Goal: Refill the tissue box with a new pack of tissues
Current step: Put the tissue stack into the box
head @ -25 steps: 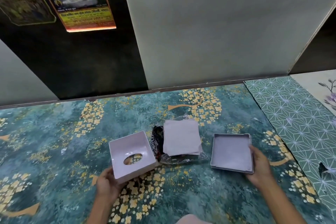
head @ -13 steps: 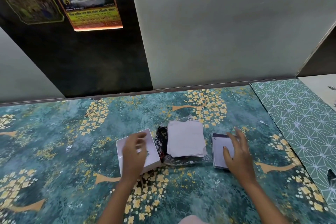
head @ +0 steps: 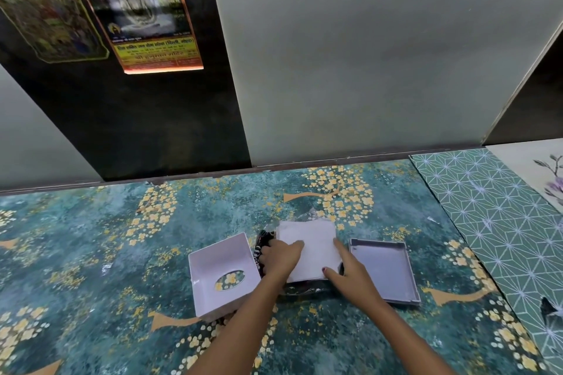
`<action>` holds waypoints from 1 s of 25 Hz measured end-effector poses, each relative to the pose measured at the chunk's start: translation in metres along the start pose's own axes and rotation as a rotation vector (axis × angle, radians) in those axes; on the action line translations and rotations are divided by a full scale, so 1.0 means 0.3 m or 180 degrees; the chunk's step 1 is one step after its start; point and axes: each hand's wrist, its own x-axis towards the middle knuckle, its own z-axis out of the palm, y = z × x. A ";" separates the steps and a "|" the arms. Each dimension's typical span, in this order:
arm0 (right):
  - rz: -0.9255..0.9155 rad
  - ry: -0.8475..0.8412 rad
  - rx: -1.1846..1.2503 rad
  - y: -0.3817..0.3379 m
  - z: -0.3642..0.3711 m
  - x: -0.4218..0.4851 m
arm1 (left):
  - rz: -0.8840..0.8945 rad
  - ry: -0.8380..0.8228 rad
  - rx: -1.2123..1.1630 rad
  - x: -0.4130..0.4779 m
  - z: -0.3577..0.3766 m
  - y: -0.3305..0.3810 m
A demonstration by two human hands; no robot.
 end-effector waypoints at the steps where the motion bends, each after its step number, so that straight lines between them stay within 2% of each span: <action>1: 0.0011 -0.0009 0.0033 0.002 0.001 -0.002 | -0.0064 -0.0021 -0.0121 0.004 0.000 -0.001; 6: 0.0040 0.0011 0.0263 0.006 -0.003 -0.020 | -0.0137 0.0047 -0.0500 -0.007 0.001 -0.006; 10: 0.0057 0.0013 0.0349 0.012 -0.011 -0.021 | -0.0070 0.0090 -0.0463 0.002 0.005 -0.008; 15: -0.0003 0.0009 0.0586 0.016 -0.015 -0.023 | -0.0056 -0.0393 -0.1429 0.067 -0.008 -0.048; 17: -0.0034 0.0034 0.0740 0.016 -0.017 -0.023 | 0.0218 -0.0639 -0.1549 0.032 -0.028 -0.052; 21: 0.0000 0.0153 0.1520 -0.005 -0.036 -0.018 | 0.0985 -0.1150 -0.2115 -0.073 -0.097 -0.060; 23: 0.0025 0.0129 0.1958 -0.042 -0.057 -0.014 | 0.1028 -0.1221 -0.2442 -0.111 -0.141 -0.079; 25: 0.0038 -0.0120 0.2465 -0.114 -0.069 -0.014 | 0.1046 -0.1171 -0.2762 -0.146 -0.199 -0.104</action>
